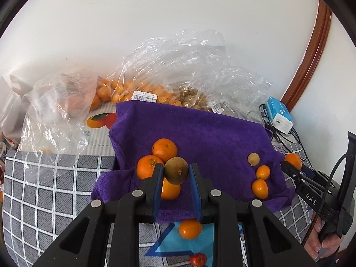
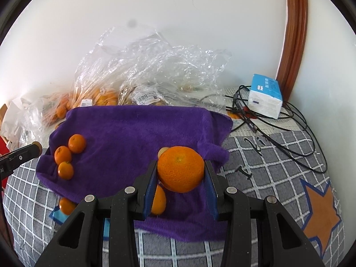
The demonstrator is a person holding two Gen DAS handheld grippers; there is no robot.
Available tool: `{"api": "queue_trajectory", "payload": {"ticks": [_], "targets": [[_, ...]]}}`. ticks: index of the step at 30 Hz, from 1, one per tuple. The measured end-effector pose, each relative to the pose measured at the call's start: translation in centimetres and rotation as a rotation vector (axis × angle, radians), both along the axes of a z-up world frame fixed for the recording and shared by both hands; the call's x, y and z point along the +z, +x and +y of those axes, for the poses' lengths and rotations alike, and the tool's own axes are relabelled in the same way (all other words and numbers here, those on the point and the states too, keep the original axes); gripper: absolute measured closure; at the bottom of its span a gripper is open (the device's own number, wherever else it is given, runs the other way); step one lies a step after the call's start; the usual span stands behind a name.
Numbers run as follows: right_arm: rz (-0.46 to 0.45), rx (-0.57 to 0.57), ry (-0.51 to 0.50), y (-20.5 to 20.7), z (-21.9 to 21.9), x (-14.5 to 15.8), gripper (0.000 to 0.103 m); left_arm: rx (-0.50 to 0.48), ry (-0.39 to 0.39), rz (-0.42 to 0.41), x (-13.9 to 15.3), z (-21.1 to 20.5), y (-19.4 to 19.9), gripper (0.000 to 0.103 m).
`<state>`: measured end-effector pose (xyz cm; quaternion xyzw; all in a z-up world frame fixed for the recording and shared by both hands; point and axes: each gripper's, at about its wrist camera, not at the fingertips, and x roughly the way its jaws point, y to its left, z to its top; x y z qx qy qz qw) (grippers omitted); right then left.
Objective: Organize fruits
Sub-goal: 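Carry the large orange and yellow-green fruit over the purple towel, then open both tools to release the fruits onto the towel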
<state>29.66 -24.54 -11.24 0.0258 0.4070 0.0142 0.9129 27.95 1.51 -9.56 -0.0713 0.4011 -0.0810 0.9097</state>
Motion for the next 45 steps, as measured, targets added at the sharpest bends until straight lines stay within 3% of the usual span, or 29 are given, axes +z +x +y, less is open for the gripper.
{"api": "queue_trajectory", "payload": {"ticks": [16, 36, 45], "targets": [[0.072, 0.032, -0.019, 5.4, 1.0, -4.4, 0.064, 0.007, 0.048, 0.057, -3.2, -0.2, 4.3, 0.08], [0.073, 0.059, -0.05, 6.4, 1.6, -5.0, 0.063, -0.048, 0.05, 0.063, -4.3, -1.3, 4.9, 0.08], [0.091, 0.052, -0.048, 5.7, 1.3, -4.7, 0.05, -0.044, 0.038, 0.062, -4.2, -1.1, 4.9, 0.08]]}}
